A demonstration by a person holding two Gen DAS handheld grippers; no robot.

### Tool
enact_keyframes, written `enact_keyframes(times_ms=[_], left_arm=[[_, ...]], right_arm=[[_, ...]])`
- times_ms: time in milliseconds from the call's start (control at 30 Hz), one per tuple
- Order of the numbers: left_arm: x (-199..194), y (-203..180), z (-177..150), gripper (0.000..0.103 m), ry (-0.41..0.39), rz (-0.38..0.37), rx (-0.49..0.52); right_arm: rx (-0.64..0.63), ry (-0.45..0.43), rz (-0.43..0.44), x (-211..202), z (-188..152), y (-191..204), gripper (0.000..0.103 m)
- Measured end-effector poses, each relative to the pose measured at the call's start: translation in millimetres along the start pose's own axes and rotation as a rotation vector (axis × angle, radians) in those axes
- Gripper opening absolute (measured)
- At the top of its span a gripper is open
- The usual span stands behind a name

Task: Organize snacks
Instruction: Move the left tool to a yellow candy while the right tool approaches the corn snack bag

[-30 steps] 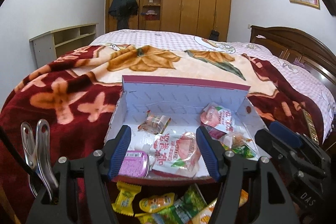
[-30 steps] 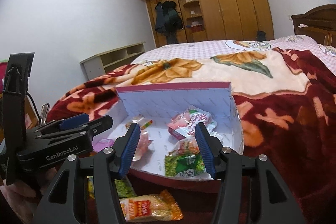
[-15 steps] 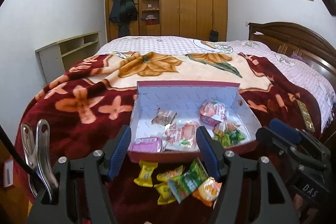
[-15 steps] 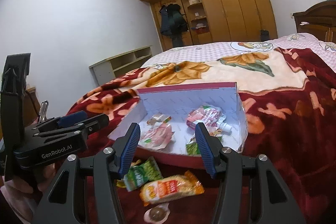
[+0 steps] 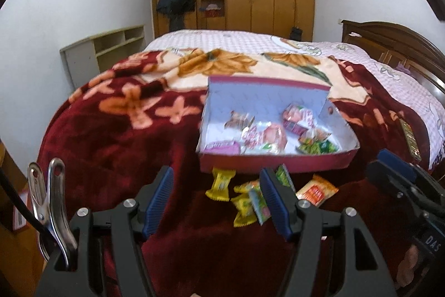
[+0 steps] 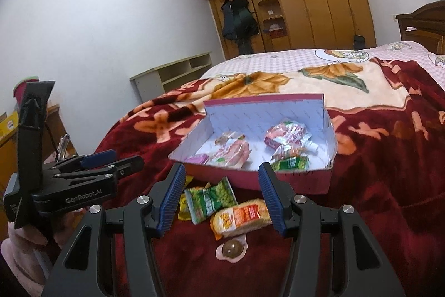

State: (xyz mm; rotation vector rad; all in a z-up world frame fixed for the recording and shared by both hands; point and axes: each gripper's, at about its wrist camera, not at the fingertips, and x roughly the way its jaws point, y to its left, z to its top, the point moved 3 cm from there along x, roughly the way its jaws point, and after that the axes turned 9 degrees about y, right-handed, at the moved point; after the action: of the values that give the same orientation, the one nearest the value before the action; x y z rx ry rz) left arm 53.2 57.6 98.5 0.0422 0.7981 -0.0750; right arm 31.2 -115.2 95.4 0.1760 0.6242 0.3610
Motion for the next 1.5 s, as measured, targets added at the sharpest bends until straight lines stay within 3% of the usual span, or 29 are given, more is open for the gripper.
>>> enact_keyframes(times_ms=[333,567,1200,1267,1500], left_arm=[[39,8,-18,0.068,0.075,-0.005,-0.022],[65,5,-15,0.068,0.082,0.022,0.003],[129,5,-4,0.067,0.161,0.066,-0.008],[131,6,-4,0.065,0.161,0.058,-0.012],[135,6,-6,0.044,0.159,0.020,-0.016]], right_arm=[[0.016,0.101,-0.035,24,-22,-11,0.056],[0.023,0.166,-0.062,42,-34,-18,0.056],[0.077,0.215,-0.076,59,-43,-42,0.056],[0.082,0.219,-0.076,61,-44,-43,0.056],[0.083,0.244,-0.074,69,-47,-44,0.056]])
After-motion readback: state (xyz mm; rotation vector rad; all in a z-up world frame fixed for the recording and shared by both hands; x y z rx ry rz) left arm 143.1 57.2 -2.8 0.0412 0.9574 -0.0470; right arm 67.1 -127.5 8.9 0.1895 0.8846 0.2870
